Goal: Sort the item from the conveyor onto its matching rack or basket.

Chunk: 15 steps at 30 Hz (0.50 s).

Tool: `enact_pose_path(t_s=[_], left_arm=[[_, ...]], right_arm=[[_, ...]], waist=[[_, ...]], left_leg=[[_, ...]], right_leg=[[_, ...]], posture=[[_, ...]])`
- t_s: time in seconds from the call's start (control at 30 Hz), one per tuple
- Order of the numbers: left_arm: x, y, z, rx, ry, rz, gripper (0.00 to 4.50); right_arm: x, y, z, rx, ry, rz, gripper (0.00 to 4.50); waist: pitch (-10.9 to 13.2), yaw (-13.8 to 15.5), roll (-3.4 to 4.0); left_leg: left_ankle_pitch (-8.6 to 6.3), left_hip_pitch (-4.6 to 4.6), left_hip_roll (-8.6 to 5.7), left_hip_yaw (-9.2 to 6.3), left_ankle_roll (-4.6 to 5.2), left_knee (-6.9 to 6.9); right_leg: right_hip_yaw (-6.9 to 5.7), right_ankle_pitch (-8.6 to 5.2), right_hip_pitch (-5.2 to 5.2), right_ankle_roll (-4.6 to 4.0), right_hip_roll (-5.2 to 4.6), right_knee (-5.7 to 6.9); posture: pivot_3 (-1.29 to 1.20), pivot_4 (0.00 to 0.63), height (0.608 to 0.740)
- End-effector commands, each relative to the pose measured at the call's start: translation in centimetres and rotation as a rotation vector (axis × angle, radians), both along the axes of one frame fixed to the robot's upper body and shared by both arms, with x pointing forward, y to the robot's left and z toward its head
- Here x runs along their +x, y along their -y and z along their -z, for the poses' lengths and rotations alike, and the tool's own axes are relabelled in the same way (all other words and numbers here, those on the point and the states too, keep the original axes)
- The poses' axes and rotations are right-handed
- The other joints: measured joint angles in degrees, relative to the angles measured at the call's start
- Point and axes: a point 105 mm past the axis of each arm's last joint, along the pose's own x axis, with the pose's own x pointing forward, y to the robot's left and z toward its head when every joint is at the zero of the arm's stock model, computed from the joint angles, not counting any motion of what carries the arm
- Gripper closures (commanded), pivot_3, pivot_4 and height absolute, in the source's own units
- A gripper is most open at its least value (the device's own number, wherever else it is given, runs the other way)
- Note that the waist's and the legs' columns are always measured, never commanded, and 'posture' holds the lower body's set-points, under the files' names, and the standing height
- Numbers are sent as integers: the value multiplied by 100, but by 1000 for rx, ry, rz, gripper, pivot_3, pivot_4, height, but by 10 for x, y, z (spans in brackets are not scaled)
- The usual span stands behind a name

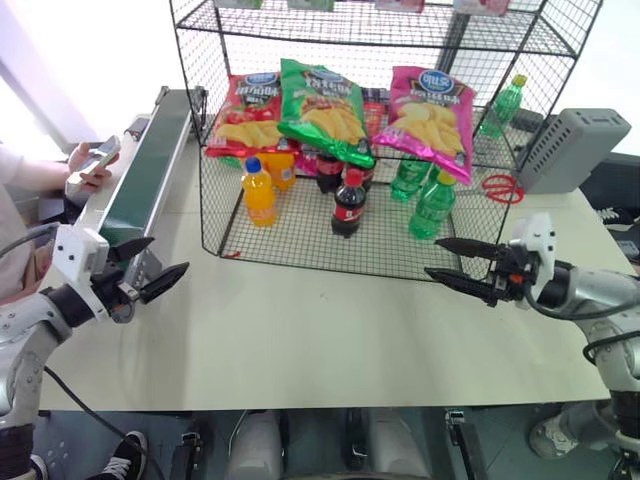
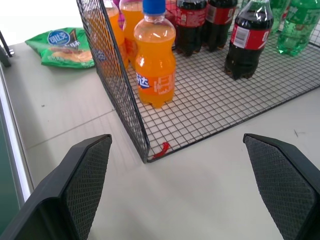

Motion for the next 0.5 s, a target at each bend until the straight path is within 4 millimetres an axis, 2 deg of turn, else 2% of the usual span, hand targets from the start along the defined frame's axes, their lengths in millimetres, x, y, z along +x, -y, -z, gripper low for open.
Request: enact_pose_path(t_s=[0.03, 0.13, 0.3, 0.5], left_arm=[[3, -2, -13, 25, 41, -1, 0], [8, -5, -20, -3, 92, -36, 0], [4, 1, -24, -25, 113, -2, 0], [5, -1, -17, 0, 90, -12, 0]], right_arm=[[3, -1, -10, -6, 56, -10, 1652], [7, 0, -11, -1, 62, 1, 1652], [6, -3, -8, -11, 63, -12, 1652], [9, -2, -7, -26, 73, -12, 1652]], waist=[[0, -1, 0], [0, -1, 0], [0, -9, 0], [0, -4, 0]], left_leg=[[0, 0, 0, 0, 0, 0], [0, 0, 0, 1, 0, 0], [0, 2, 0, 1, 0, 0], [0, 2, 0, 1, 0, 0]], right_leg=[[0, 0, 0, 0, 0, 0], [0, 0, 0, 0, 0, 0], [0, 0, 0, 1, 0, 4], [0, 1, 0, 1, 0, 4]], posture=[[0, 150, 740], [0, 150, 740], [0, 150, 740], [0, 150, 740]])
